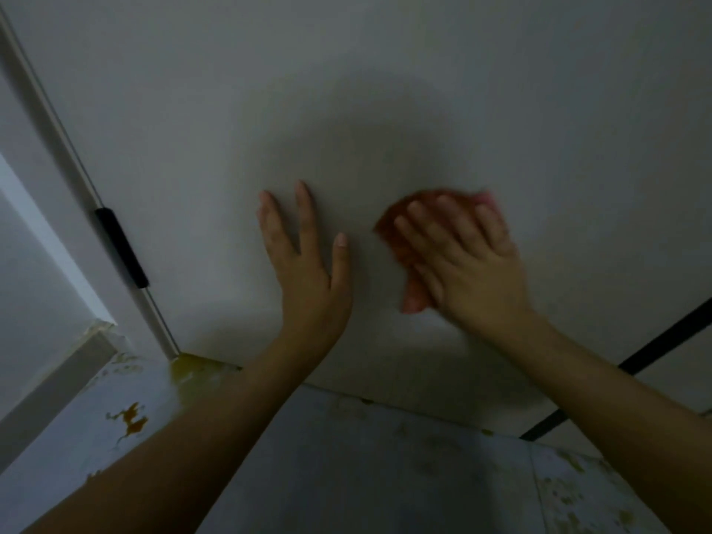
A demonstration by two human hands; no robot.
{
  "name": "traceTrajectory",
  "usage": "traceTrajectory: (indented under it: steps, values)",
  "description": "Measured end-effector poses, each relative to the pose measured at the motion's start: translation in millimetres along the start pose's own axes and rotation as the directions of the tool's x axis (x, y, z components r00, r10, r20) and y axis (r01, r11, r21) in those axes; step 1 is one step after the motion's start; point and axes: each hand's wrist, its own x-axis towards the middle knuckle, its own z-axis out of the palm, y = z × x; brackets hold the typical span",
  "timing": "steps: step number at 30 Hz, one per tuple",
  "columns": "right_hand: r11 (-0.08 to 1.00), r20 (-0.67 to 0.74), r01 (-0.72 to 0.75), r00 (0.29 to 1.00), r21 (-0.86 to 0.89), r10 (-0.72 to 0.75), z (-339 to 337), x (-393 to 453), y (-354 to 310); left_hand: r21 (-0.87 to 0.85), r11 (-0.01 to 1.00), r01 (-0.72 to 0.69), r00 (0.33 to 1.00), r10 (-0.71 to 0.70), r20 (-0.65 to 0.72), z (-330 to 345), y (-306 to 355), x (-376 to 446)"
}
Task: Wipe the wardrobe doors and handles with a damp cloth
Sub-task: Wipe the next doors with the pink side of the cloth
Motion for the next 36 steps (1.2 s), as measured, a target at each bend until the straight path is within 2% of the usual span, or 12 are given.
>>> traceTrajectory:
  steps: [3, 6, 8, 12, 15, 18, 22, 24, 27, 31, 34, 36]
  values:
    - [0.966, -0.068, -0.259, 0.964, -0.007, 0.258, -14.4, 7.0, 24.6, 0.046, 0.999, -0.024, 0.999, 0.023, 0.034, -4.0, -0.7, 0.2]
    - [0.93, -0.141, -0.366, 0.923, -0.024, 0.359, -12.7, 17.9, 29.4, 0.101, 0.985, -0.14, 0.989, 0.134, 0.061, 0.9, 4.8, -1.4]
    - [0.952, -0.146, -0.307, 0.942, -0.004, 0.303, -4.4, 13.7, 19.9, 0.112, 0.978, -0.178, 0.983, 0.171, 0.068, 11.0, 12.4, -4.7]
    - [0.998, 0.061, 0.032, 0.998, -0.052, -0.029, 13.7, -57.6, -6.4, 0.118, 0.98, -0.158, 0.987, 0.152, 0.055, 28.1, 24.9, -12.1]
    - [0.993, 0.083, 0.066, 0.995, -0.094, -0.059, 12.0, -82.9, 4.5, 0.161, 0.971, -0.176, 0.984, 0.169, 0.057, 26.5, 25.6, -10.8]
    - [0.979, -0.032, -0.198, 0.98, -0.047, 0.196, -4.6, -57.5, 34.0, 0.223, 0.938, -0.267, 0.963, 0.252, 0.095, 24.1, 26.9, -12.6]
    - [0.881, -0.218, -0.472, 0.863, -0.026, 0.456, -15.7, -11.5, 59.7, 0.243, 0.906, -0.346, 0.938, 0.328, 0.115, 30.9, 29.3, -13.4]
    - [0.908, -0.199, -0.419, 0.891, -0.011, 0.409, -11.3, -13.7, 50.7, 0.261, 0.905, -0.336, 0.942, 0.32, 0.102, 36.1, 28.9, -13.6]
    - [0.986, -0.028, -0.159, 0.987, -0.04, 0.158, 3.4, -66.7, 23.9, 0.267, 0.911, -0.315, 0.949, 0.306, 0.075, 43.0, 31.5, -15.1]
    - [0.995, 0.06, 0.013, 0.998, -0.099, -0.007, 10.1, -121.9, 20.4, 0.255, 0.914, -0.314, 0.949, 0.302, 0.087, 43.2, 37.1, -15.1]
    - [0.982, -0.007, -0.181, 0.983, -0.043, 0.181, -1.8, -101.4, 36.3, 0.245, 0.908, -0.341, 0.94, 0.324, 0.106, 35.5, 34.5, -14.6]
    - [0.923, -0.086, -0.386, 0.919, 0.001, 0.384, -12.3, -67.3, 48.6, 0.24, 0.902, -0.358, 0.933, 0.338, 0.124, 29.7, 30.9, -13.8]
